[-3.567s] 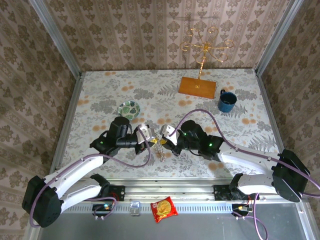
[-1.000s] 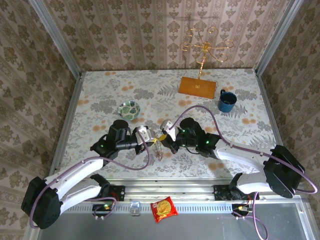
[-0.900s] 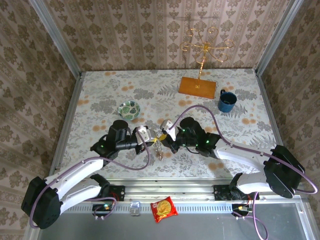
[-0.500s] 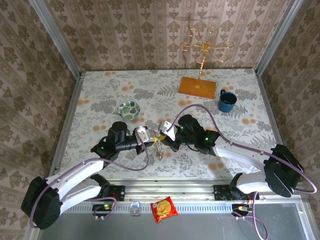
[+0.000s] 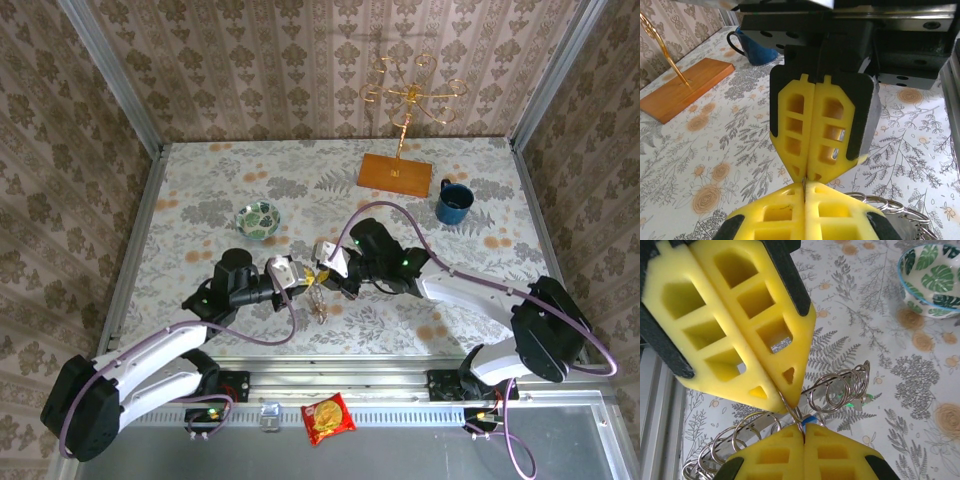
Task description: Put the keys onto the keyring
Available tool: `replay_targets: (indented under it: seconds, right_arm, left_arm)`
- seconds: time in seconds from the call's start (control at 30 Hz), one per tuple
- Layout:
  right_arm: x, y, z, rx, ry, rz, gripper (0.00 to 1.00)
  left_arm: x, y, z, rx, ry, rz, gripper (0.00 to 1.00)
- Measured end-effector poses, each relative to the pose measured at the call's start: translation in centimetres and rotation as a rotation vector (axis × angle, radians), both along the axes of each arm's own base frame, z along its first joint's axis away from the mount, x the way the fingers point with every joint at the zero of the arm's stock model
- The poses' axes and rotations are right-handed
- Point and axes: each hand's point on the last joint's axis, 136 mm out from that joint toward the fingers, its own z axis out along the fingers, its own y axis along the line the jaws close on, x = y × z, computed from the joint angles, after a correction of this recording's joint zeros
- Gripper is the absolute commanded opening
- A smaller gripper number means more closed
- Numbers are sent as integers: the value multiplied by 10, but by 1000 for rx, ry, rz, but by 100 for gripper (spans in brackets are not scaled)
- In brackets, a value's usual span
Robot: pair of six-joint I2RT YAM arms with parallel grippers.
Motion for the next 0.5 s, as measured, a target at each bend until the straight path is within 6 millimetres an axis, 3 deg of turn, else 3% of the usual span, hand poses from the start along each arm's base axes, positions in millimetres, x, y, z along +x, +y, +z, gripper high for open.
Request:
replay_targets:
  seconds: [0.17, 0.3, 0.5]
  right_arm:
    - [0, 0, -3, 11, 31, 15, 0]
    - [2, 2, -4, 15, 44, 21, 17]
    - [7, -2, -3, 41, 46, -11, 32]
  left_arm:
    - [0, 0, 0, -12, -4, 2, 0]
    - [1, -1, 3, -32, -3, 8, 0]
    - [-2, -4, 8, -78, -7, 4, 0]
